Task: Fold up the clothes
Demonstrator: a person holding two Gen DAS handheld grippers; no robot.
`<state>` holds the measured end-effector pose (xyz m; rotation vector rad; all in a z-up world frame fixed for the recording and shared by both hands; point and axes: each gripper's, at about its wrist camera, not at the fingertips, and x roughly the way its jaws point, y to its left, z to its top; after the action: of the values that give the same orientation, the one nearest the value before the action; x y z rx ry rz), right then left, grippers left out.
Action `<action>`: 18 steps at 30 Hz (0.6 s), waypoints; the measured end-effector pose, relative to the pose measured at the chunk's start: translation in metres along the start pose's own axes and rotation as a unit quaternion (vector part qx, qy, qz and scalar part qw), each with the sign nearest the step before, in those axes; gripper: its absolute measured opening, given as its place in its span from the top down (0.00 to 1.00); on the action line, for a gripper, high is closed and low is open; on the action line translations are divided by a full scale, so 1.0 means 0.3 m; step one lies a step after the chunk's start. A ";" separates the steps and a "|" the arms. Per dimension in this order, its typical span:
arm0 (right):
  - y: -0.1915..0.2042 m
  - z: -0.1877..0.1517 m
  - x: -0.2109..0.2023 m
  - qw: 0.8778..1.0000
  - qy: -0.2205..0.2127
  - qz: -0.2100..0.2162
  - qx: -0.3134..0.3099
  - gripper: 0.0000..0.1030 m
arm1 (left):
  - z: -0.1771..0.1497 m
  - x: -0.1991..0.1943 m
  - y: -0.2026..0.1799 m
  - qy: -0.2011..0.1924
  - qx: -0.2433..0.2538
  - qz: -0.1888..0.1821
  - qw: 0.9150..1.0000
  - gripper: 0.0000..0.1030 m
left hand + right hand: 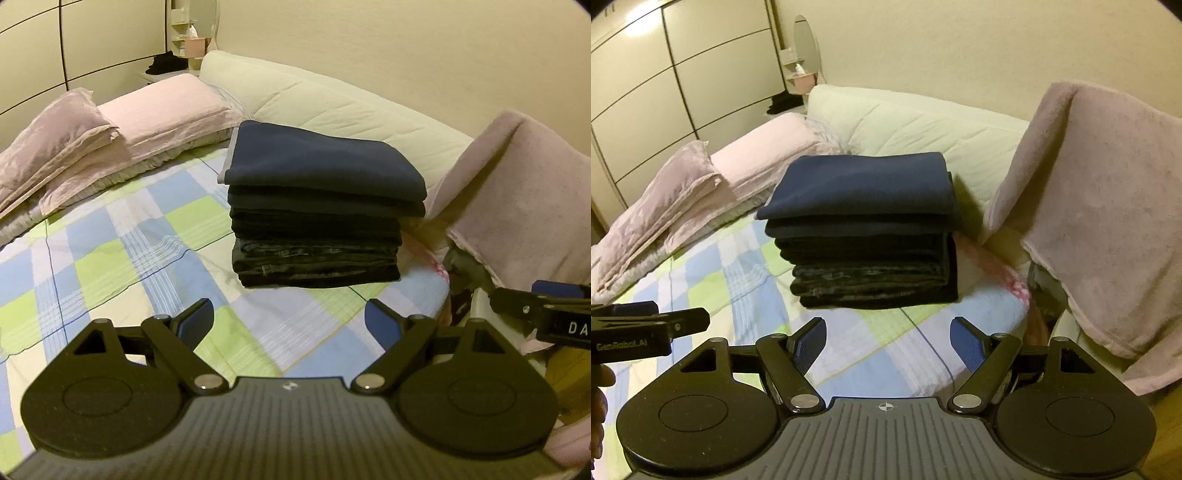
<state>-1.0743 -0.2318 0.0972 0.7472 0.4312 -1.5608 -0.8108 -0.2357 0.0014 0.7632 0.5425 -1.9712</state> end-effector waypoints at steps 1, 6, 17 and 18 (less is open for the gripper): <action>0.001 -0.003 -0.007 1.000 -0.001 0.003 -0.003 0.25 | -0.003 -0.010 -0.002 -0.003 0.000 0.002 1.000 0.16; 0.010 -0.014 -0.025 1.000 -0.001 0.011 -0.003 0.25 | -0.013 -0.048 -0.019 -0.019 0.014 0.020 1.000 0.16; 0.026 -0.015 -0.022 1.000 0.006 0.014 -0.001 0.25 | -0.018 -0.040 -0.022 -0.008 0.007 0.019 1.000 0.16; 0.027 -0.015 -0.021 1.000 0.008 0.013 0.000 0.25 | -0.019 -0.038 -0.023 -0.008 0.007 0.020 1.000 0.16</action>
<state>-1.0656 -0.2254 0.0993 0.7620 0.4312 -1.5312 -0.8108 -0.2220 0.0060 0.7613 0.5012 -1.9436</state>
